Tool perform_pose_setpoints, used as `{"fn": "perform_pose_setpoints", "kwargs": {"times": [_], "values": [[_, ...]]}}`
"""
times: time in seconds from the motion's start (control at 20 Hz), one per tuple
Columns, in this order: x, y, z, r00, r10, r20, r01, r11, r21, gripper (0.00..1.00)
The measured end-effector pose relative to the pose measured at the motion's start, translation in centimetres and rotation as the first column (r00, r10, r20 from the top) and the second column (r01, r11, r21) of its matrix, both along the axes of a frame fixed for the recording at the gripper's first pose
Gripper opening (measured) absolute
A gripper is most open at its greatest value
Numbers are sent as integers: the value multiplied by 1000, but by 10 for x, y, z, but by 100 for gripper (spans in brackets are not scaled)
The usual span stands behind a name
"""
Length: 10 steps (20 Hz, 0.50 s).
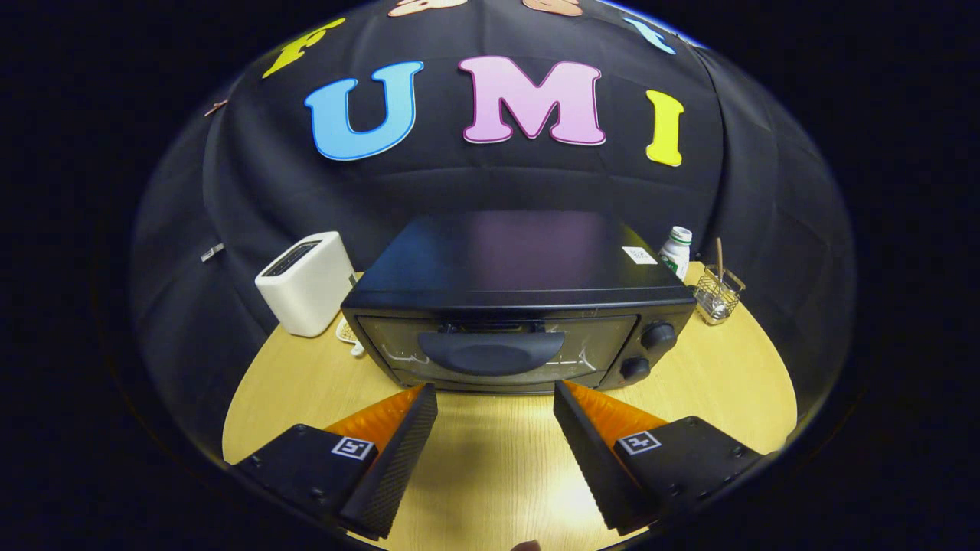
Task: Open the toaster oven, put the food inside, and close the toaster oven door.
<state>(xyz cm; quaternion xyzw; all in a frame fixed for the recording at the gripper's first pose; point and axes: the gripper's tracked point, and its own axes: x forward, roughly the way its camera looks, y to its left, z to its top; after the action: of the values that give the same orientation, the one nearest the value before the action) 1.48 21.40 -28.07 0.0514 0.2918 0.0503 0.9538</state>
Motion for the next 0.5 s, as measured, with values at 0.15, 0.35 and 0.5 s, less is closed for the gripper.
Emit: {"fn": "perform_pose_setpoints", "kwargs": {"times": [0.15,0.35,0.5], "values": [[2,-9,16,999,9,51,-8,1000,-4,99],[2,-27,59,985,31,169,-24,999,-38,99],[3,-44,100,961,49,273,-30,997,-73,99]]}}
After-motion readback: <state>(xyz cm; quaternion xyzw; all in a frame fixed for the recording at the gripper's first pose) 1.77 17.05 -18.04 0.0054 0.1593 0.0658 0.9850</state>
